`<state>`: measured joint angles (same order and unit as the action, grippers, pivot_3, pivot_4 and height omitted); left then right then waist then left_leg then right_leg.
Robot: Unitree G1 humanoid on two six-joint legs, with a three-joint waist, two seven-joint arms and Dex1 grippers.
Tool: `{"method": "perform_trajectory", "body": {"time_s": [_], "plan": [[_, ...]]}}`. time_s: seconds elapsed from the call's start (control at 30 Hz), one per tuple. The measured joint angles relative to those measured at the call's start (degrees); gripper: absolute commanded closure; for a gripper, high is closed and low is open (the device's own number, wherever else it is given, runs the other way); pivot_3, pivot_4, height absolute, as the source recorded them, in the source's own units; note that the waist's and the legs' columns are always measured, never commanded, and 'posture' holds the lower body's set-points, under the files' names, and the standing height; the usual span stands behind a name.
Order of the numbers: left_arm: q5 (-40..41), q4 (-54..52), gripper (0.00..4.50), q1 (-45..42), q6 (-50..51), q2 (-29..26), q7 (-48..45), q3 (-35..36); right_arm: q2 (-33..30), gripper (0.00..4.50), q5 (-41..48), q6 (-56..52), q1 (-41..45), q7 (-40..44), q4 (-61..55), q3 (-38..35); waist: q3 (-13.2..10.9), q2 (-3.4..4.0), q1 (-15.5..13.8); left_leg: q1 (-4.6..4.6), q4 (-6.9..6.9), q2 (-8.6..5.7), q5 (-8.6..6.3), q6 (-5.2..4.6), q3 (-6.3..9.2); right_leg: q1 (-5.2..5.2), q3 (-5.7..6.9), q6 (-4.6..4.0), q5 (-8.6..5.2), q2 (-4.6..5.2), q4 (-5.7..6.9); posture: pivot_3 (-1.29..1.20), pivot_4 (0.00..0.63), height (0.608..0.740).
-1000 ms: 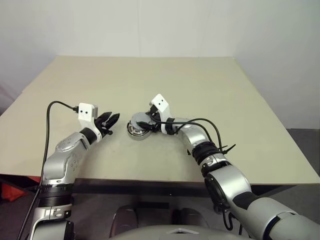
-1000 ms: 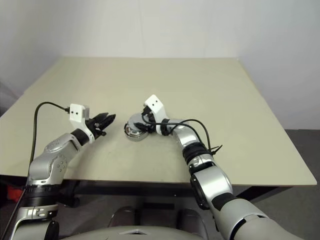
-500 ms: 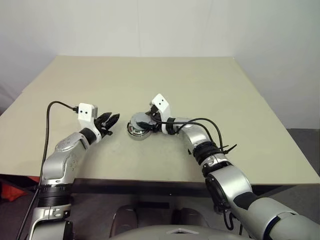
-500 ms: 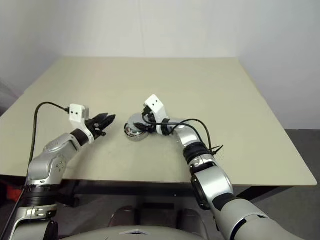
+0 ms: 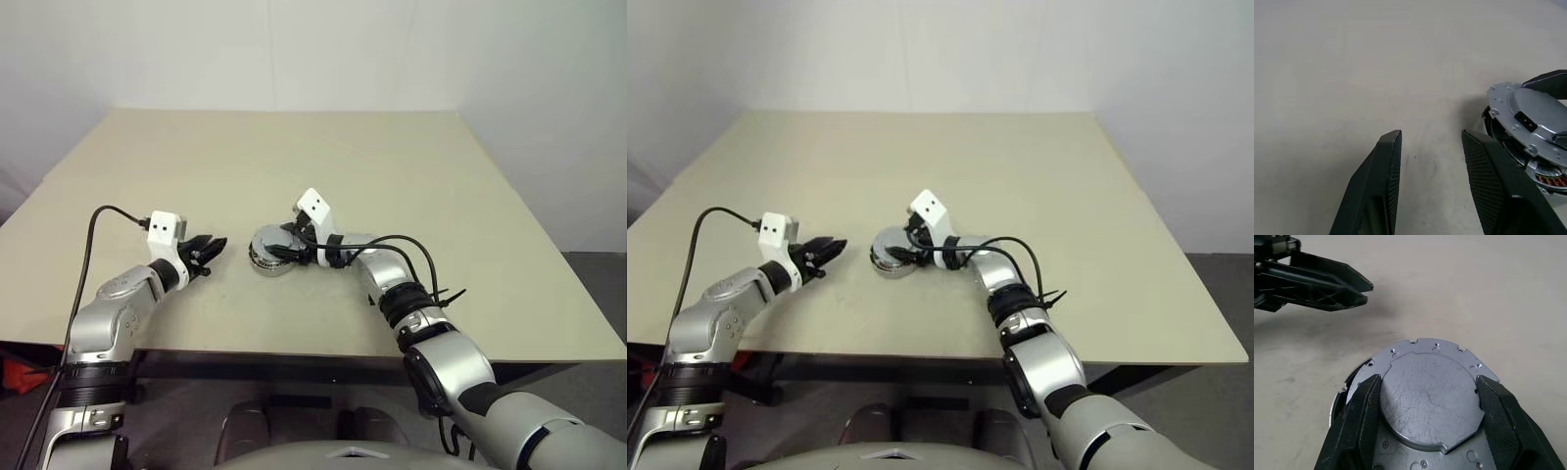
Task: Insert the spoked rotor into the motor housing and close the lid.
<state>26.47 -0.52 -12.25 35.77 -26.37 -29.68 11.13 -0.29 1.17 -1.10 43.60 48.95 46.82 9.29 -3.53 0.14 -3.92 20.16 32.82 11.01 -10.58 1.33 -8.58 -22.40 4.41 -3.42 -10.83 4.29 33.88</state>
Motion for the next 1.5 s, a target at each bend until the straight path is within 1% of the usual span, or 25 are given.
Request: {"method": "perform_trajectory", "body": {"time_s": [0.37,0.93,1.5], "plan": [[-0.10,-0.01,2.45,1.14,2.20,-1.37,-0.42,-0.10,-1.09,1.52,-1.03,4.79,-1.26,3.49,-0.58,2.75,0.00,0.00,-0.07,-0.02,0.01,-0.01,0.00,0.00,0.01,0.03,0.00,-0.01,-0.01,0.01,0.00,0.00,0.000,0.740],[-0.17,-0.22,2.45,1.25,2.23,-1.29,-0.06,-0.23,-1.47,1.52,-2.97,5.62,-1.02,1.28,-0.09,3.82,0.00,0.00,-0.06,-0.09,0.01,-0.01,0.00,0.00,0.01,0.10,0.00,0.00,-0.01,0.00,0.00,0.00,0.000,0.740],[-0.30,-0.39,2.45,1.30,2.19,-1.04,-0.05,-0.23,-2.06,1.52,-2.54,5.35,-0.98,3.50,-0.13,4.07,0.00,0.00,-0.07,-0.08,0.01,-0.02,-0.01,-0.02,0.02,0.11,0.00,-0.01,-0.01,0.01,-0.02,0.00,0.000,0.740]]}}
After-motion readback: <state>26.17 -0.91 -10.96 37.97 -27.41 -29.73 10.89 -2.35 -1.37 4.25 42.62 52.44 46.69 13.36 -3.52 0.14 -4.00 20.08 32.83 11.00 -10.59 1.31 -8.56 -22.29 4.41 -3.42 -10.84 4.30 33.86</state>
